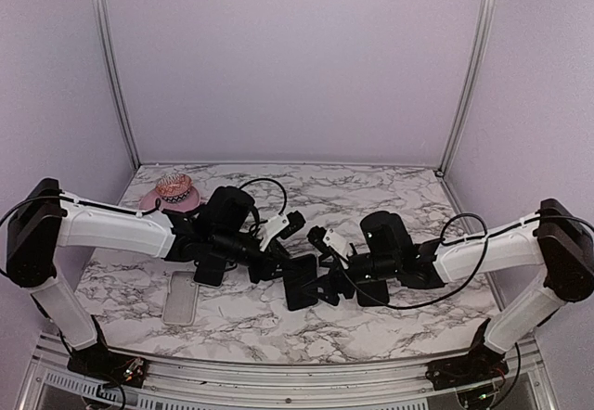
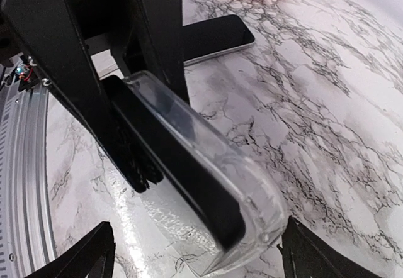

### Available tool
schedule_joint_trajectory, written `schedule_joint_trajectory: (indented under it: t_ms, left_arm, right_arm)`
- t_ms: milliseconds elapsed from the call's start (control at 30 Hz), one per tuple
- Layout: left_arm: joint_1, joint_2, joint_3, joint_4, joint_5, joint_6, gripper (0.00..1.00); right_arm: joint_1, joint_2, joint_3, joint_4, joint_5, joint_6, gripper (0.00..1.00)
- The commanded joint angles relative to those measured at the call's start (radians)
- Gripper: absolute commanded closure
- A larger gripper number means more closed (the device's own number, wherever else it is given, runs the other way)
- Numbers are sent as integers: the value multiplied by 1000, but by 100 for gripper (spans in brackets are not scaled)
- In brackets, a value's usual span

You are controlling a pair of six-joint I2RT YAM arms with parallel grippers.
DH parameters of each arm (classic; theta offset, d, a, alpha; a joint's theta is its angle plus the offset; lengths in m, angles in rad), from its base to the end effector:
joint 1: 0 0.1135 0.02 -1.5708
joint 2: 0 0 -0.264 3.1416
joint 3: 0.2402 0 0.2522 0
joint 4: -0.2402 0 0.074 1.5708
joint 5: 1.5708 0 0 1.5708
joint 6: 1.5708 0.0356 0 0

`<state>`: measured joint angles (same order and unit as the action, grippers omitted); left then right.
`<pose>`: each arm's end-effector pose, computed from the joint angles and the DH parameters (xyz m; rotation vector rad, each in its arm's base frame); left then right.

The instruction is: Put the phone into the phone case

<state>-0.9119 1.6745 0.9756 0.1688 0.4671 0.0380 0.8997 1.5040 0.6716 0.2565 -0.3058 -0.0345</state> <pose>0.2106 -0.2982 0.2109 1.2629 1.8053 -0.9999 0.1795 0.2433 0.1773 -1.1688 1.9039 0.8182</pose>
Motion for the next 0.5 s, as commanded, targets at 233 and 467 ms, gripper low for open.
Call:
schedule_joint_trajectory:
  t_ms: [233, 467]
  left_arm:
    - [-34, 47, 127, -292, -34, 326, 100]
    - [-38, 71, 165, -327, -15, 359, 99]
  right_arm:
    - [-64, -42, -41, 120, -229, -161, 42]
    - [-64, -35, -61, 179, -209, -249, 66]
